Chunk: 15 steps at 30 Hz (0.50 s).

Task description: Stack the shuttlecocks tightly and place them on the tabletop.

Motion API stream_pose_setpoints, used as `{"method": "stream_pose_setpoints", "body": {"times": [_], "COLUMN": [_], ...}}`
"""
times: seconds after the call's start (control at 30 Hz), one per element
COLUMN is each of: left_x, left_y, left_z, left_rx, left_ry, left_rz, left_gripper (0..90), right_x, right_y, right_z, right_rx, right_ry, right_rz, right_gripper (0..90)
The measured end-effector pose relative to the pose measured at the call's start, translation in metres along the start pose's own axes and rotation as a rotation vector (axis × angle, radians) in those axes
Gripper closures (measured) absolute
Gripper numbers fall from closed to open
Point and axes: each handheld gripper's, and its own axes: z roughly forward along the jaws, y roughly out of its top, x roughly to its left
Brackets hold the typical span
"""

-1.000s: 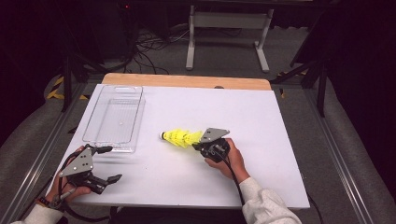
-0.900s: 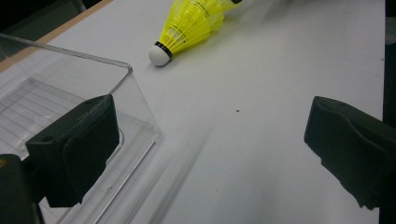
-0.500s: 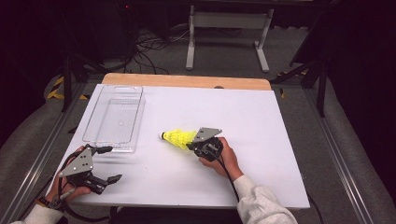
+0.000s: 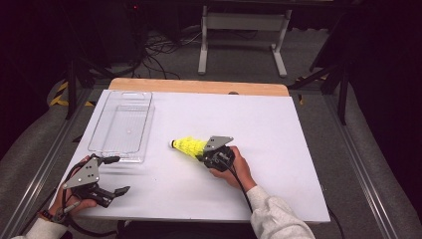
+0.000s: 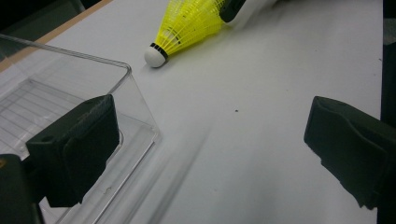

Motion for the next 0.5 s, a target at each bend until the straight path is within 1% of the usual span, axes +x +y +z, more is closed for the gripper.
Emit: {"method": "stream_pose_setpoints", "body": {"times": [0.23,0.33,0.5], "left_x": [-0.0001,0.0001,0.0], "left_y": [0.0001,0.0001,0.0001], "left_z": [0.0001,0.0003,-0.0001], "left_rx": [-0.001,-0.001,-0.002], "left_ry": [-0.002,-0.001,-0.002], "left_rz": [0.0,0.0,-0.001], "left_gripper": [4.1,4.1,4.1], "right_x": [0.0006,0.001,0.0003], "right_y": [-0.0014,-0.0016,-0.0021], "right_z": [0.0039,0.0042,0.0032], "right_rx": [0.03,0.031,0.027], "right_ry": [0.012,0.017,0.014], "right_rz": [0.005,0.009,0.015], "right_gripper": [70.0,64.4,58.6]}}
